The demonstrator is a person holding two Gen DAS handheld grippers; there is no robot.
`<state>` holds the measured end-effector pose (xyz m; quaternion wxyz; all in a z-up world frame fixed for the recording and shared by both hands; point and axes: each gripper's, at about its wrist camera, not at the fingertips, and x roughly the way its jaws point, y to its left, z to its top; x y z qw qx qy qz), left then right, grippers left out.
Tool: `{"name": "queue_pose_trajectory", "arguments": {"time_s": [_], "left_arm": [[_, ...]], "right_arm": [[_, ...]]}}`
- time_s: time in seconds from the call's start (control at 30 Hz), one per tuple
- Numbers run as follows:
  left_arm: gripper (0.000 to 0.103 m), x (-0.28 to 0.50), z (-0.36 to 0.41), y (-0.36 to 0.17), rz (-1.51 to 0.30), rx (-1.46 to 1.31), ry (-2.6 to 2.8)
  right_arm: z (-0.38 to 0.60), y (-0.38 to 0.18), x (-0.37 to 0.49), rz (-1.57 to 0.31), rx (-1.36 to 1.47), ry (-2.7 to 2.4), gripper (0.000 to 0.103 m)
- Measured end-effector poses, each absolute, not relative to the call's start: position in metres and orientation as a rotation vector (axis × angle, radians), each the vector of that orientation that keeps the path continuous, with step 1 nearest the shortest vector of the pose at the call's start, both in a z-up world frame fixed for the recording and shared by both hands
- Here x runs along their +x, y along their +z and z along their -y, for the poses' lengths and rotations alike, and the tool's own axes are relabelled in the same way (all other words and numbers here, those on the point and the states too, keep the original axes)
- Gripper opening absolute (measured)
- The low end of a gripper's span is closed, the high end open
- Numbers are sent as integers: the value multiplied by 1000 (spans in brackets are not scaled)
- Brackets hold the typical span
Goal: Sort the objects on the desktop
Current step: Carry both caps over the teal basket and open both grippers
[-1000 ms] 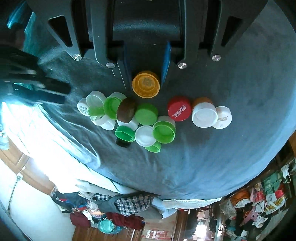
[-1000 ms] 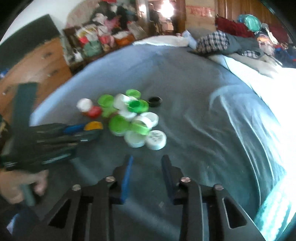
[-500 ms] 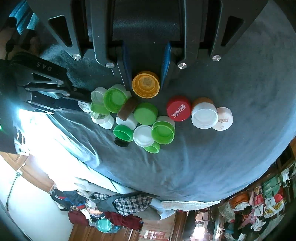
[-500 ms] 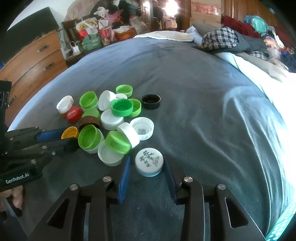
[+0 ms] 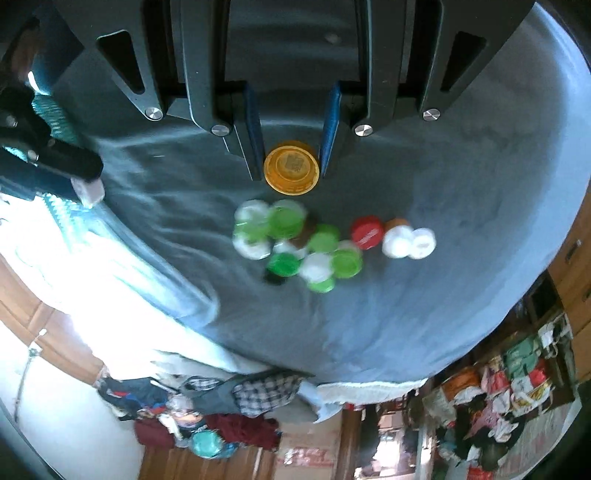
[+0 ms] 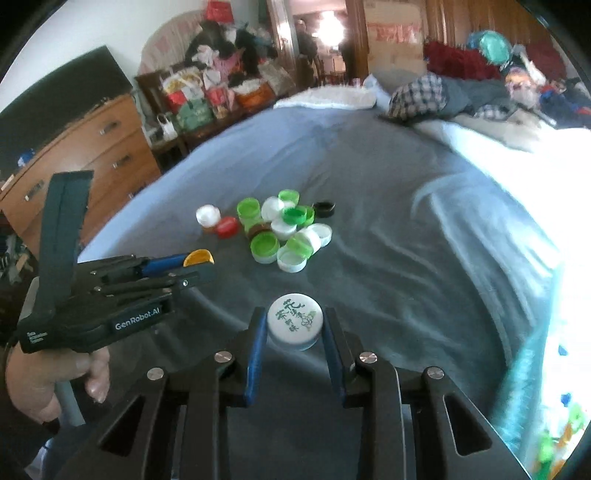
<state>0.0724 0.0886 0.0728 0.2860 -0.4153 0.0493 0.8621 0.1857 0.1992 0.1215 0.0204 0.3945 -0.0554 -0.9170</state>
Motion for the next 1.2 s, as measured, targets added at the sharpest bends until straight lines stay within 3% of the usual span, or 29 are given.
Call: {"name": "queue_pose_trajectory", "arguments": {"time_s": [0.57, 1.2], "left_arm": [[25, 146, -226, 144, -351, -902, 2175], [25, 201, -326, 168, -477, -832, 2016]], "right_arm": [[-293, 209, 292, 296, 1042, -3161, 33], [-357, 227, 358, 427, 995, -3312, 33]]}}
